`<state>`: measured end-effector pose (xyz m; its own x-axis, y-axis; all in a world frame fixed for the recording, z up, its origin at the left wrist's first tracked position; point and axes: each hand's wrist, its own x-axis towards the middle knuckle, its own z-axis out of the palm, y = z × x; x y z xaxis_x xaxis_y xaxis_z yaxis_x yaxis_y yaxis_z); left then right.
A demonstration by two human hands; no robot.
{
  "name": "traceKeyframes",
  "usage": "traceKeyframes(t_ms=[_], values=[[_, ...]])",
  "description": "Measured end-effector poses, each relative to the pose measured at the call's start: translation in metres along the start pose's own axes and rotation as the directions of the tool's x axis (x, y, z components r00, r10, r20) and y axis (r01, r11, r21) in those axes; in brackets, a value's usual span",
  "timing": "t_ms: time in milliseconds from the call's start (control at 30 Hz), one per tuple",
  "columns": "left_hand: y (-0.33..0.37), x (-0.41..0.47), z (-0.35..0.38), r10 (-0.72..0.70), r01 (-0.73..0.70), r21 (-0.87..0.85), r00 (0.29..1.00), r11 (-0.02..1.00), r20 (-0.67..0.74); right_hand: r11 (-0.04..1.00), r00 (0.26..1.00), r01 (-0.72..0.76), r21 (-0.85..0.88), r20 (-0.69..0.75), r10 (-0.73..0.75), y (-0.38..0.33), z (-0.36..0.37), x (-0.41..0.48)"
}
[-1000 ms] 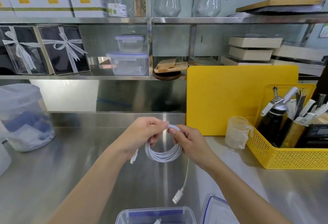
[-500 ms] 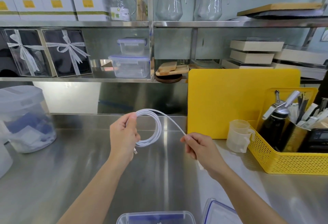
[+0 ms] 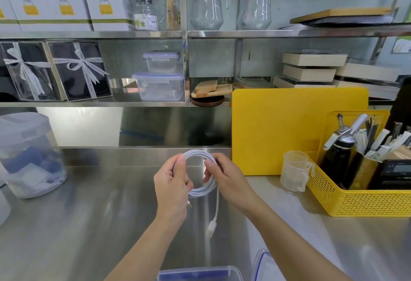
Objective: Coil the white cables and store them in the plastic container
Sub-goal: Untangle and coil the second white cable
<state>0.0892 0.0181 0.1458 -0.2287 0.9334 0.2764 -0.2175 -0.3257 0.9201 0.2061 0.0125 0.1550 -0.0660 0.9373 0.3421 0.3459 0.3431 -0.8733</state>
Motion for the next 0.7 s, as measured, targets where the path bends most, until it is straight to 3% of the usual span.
traceKeyframes(t_ms=[133, 233, 333, 433, 567, 700], values=[[-0.007, -0.010, 0.004, -0.067, 0.067, 0.049, 0.998, 0.997, 0.006, 0.991, 0.997, -0.070, -0.114, -0.045, 0.066, 0.003, 0.008, 0.001], [-0.001, 0.004, -0.007, -0.229, 0.161, 0.285, 0.947, 0.945, 0.224, 0.956, 0.995, -0.064, -0.285, -0.089, 0.041, 0.004, 0.000, 0.002], [0.015, 0.023, -0.020, -0.305, 0.083, 0.481, 0.861, 0.873, 0.406, 0.890, 0.998, -0.061, -0.451, -0.038, 0.050, 0.005, -0.008, -0.002], [0.031, 0.033, -0.020, -0.344, -0.019, 0.581, 0.791, 0.813, 0.506, 0.886, 1.000, -0.001, -0.464, 0.026, 0.015, 0.002, -0.005, -0.007], [0.036, 0.033, -0.018, -0.388, 0.006, 0.527, 0.684, 0.850, 0.617, 0.895, 0.998, 0.056, -0.443, 0.028, -0.048, -0.003, -0.002, -0.008], [0.023, 0.027, -0.019, -0.364, 0.188, 0.340, 0.723, 0.921, 0.587, 0.881, 0.998, 0.063, -0.469, 0.037, -0.052, -0.002, -0.001, -0.010]])
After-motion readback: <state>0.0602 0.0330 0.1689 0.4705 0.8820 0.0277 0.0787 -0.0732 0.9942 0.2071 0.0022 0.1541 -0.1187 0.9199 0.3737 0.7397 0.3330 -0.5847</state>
